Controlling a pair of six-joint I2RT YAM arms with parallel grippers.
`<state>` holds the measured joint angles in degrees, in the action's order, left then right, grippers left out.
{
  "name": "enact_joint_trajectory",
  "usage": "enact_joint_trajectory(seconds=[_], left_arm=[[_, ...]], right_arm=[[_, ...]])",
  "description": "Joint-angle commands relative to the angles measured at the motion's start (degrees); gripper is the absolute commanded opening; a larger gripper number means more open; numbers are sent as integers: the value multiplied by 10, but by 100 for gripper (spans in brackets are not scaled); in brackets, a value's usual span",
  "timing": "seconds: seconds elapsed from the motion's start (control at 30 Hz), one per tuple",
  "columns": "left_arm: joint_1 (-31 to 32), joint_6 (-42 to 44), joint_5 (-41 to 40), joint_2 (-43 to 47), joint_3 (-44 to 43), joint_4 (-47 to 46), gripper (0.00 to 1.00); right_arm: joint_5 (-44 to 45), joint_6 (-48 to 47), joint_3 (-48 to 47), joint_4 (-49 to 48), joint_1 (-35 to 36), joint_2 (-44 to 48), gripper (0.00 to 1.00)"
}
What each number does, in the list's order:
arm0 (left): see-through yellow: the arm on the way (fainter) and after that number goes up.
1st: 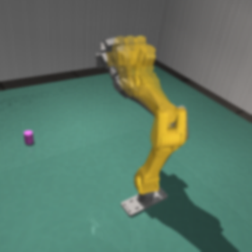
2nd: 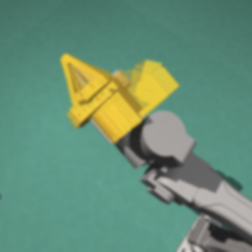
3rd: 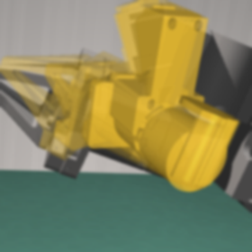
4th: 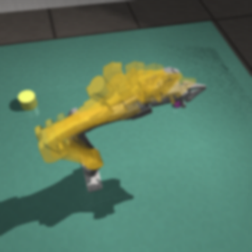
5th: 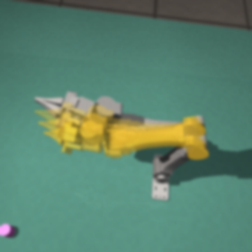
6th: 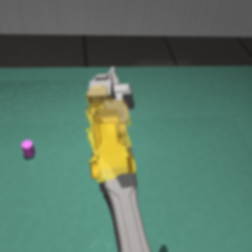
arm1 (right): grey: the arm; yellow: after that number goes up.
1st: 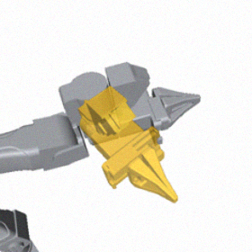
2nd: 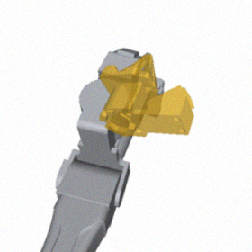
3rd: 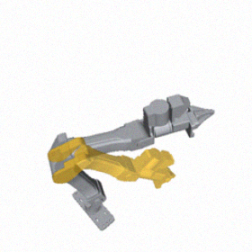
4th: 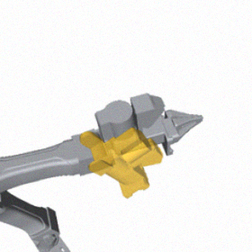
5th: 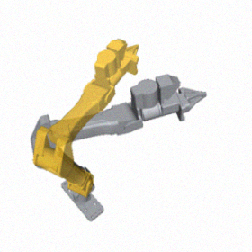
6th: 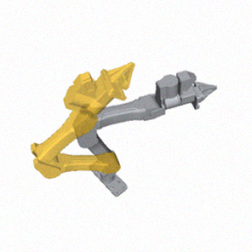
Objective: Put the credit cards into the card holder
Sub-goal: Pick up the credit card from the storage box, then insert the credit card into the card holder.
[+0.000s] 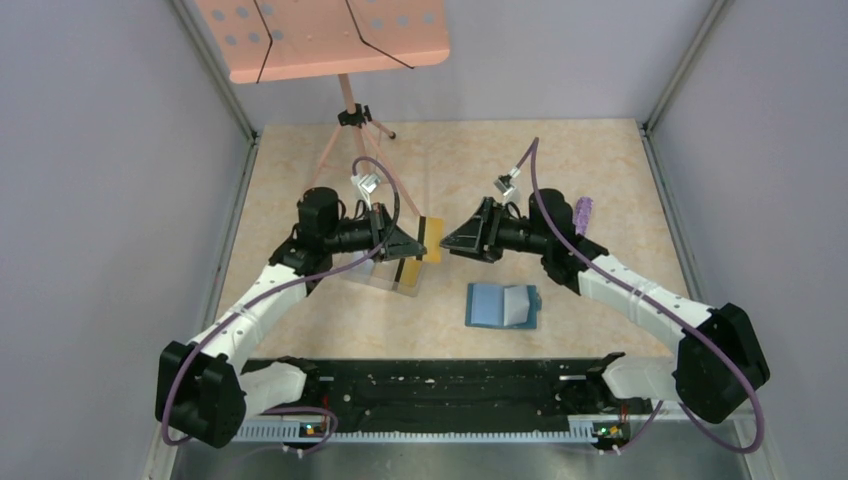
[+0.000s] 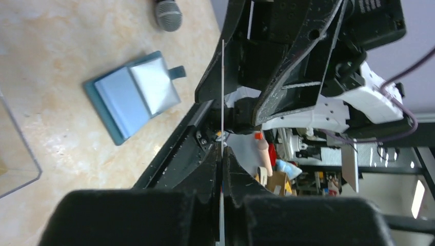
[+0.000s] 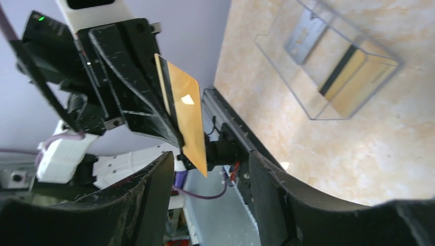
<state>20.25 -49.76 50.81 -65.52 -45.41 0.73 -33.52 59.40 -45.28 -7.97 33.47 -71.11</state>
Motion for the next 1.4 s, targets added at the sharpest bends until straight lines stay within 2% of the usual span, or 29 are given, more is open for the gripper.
enact_joint_trajectory(seconds=[0.0,0.13,0.47,0.57,0.63,0.67,0.73,0.87,0.97,1.17,1.37], left_arm=[[-1,-55,75,12,5,-101,0],[0,-54,83,15,14,-95,0],[1,-84,68,26,45,-128,0],[1,-97,67,23,53,-145,0],[1,-97,66,20,55,-146,0],[1,-97,66,19,55,-148,0],[1,-97,65,17,56,-147,4],[1,-89,64,8,56,-136,27],[4,-67,54,-2,50,-99,39],[40,46,-8,-60,-12,76,42],[101,123,-98,-176,-103,216,37]], right_arm=[[-54,33,9,-116,-3,15,53],[-65,59,11,-167,-3,2,50],[-104,76,-24,-211,9,-50,28],[-107,69,-33,-204,18,-61,15],[-106,68,-33,-204,20,-62,2],[-103,65,-33,-201,20,-61,0],[-96,57,-30,-193,20,-57,0],[-74,21,-33,-128,20,-42,0],[-43,-27,-36,-44,14,-28,0],[-5,-77,10,54,-37,20,0],[11,-152,61,195,-121,57,0]])
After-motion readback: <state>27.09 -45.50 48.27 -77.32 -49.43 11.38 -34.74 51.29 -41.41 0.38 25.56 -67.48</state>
